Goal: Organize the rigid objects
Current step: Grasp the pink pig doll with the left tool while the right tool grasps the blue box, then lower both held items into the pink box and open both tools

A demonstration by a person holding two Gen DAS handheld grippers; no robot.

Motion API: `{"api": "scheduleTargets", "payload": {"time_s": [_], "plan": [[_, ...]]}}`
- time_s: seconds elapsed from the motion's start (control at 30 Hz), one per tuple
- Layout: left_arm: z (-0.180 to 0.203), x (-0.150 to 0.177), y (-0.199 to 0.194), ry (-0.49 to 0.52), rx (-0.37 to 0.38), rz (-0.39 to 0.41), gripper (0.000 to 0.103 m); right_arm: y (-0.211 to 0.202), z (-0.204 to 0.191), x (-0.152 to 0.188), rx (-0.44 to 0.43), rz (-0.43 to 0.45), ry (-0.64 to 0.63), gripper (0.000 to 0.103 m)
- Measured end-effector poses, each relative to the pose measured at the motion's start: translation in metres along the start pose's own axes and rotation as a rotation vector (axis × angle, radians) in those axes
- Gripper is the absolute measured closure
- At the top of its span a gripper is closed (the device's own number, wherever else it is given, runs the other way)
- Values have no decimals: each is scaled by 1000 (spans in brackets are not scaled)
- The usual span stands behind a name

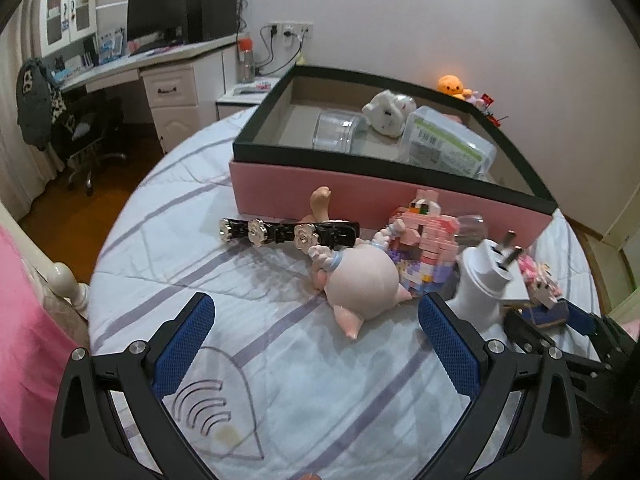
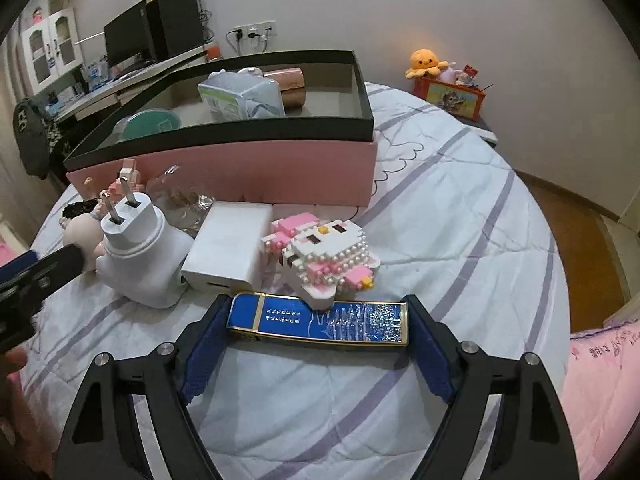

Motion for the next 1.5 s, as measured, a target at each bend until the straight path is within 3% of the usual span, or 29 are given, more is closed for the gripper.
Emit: {"api": "scheduleTargets", "payload": {"time_s": [0.27, 0.37, 0.4, 0.43, 0.5, 0.6, 0.87, 1.0, 1.5], "plan": [[-5, -14, 25, -78, -12, -19, 3, 0, 3, 0, -15, 1, -10, 19], [-8, -17, 32, -102, 47, -38, 22, 0, 4, -2, -22, -2, -11, 19], [-6, -16, 31, -91, 56, -35, 40, 0, 3, -2, -24, -3, -10, 19], [-2, -15, 31, -63, 65, -51, 49, -1, 3, -2, -28, -4, -10, 19], [0, -11, 28, -39, 70, -40, 51, -3, 3, -1, -38, -6, -9, 19], [-4, -6, 19, -37, 113, -47, 62, -8, 2, 2, -57, -7, -10, 19], [-20, 8, -12, -18, 163, -56, 62, -28, -1, 2, -90, 21, -2, 19], [-26, 12, -30, -48, 251, -55, 62, -40, -3, 2, -90, 38, -4, 19], [-18, 3, -74, 17, 222, 65, 62, -71, -19, -6, -111, 100, -24, 19]]}}
Point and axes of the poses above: each gripper's, at about its wrist camera, not at the fingertips, and y roughly the way its jaws point, z to its right, x to its underside, the point moved 2 cm from there along y, roughly the way its jaws point, and after that the axes turned 2 degrees about -x, right-handed, at the moved point
